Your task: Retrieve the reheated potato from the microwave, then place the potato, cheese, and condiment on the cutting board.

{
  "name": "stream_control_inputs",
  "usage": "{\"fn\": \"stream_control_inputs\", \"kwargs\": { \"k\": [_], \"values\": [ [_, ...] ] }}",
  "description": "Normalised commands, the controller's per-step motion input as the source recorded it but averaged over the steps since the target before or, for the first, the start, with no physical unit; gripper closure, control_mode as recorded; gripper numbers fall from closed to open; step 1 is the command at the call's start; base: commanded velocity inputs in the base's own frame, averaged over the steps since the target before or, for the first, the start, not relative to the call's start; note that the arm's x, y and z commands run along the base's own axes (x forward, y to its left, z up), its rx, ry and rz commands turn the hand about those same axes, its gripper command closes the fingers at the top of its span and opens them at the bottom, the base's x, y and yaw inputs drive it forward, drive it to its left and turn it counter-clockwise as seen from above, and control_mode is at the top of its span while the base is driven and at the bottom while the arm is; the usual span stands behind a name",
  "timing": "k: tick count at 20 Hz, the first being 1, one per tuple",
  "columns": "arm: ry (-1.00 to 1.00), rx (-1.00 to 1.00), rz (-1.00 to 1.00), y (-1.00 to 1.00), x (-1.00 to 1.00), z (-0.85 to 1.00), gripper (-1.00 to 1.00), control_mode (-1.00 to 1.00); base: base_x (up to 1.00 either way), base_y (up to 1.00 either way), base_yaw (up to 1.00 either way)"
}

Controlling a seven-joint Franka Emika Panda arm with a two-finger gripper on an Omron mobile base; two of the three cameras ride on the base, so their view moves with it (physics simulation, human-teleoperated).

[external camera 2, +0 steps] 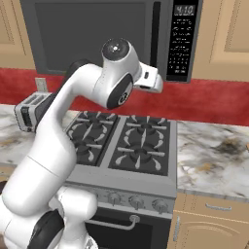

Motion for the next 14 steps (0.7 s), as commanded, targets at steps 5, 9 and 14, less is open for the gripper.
{"fn": "stream_control_inputs", "kwargs": {
  "k": [5, 9, 14],
  "values": [
    [-0.08, 0.05, 0.0, -0.13, 0.34, 0.13, -1.0, -1.0, 0.0, 0.0, 0.0],
    [-0.06, 0.07, 0.0, -0.03, 0.34, 0.14, -1.0, -1.0, 0.0, 0.0, 0.0],
    [-0.03, 0.06, 0.0, -0.09, 0.45, 0.15, -1.0, -1.0, 0.0, 0.0, 0.0]
  ]
}}
